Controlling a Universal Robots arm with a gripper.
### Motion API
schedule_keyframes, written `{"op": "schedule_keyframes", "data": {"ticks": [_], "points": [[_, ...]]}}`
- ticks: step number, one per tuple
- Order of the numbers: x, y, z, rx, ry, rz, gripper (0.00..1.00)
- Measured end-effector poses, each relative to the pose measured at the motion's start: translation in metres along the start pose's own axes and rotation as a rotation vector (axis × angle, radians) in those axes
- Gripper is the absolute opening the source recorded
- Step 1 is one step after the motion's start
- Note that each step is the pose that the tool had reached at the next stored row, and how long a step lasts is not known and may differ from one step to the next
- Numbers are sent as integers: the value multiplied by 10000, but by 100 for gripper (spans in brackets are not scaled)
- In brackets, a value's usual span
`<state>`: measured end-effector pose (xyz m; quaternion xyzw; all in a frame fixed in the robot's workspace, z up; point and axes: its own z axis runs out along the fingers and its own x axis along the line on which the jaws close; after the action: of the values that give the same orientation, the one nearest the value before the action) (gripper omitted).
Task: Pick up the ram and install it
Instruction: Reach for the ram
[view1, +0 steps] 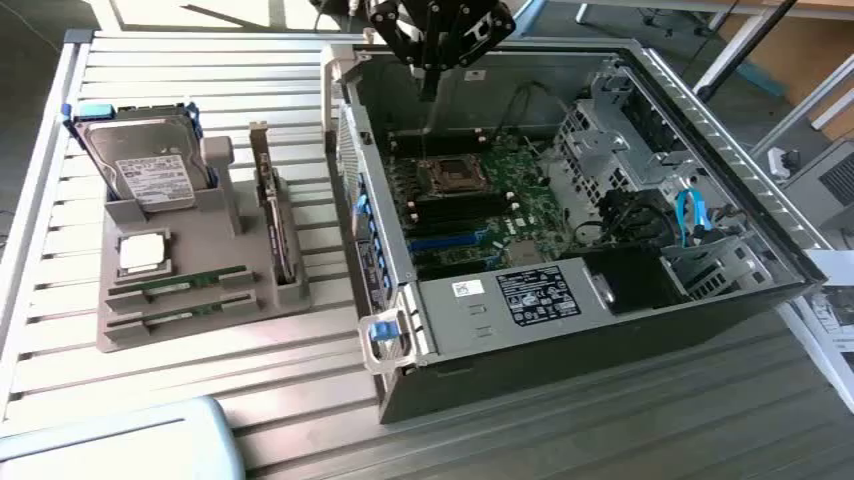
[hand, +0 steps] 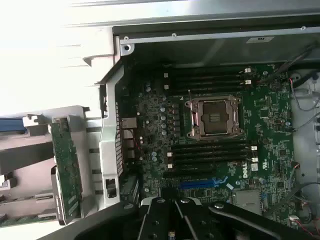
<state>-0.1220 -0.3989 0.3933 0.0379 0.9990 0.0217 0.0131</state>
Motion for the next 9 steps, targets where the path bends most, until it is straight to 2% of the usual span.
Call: {"op": "schedule_keyframes", "data": {"ticks": [1, 3, 4, 9], "points": [[28, -2, 0, 1, 0, 0, 11], [229, -17, -6, 1, 1, -1, 11], [289, -22, -7, 1, 0, 0, 11], [524, -40, -14, 0, 0, 1, 11]]}}
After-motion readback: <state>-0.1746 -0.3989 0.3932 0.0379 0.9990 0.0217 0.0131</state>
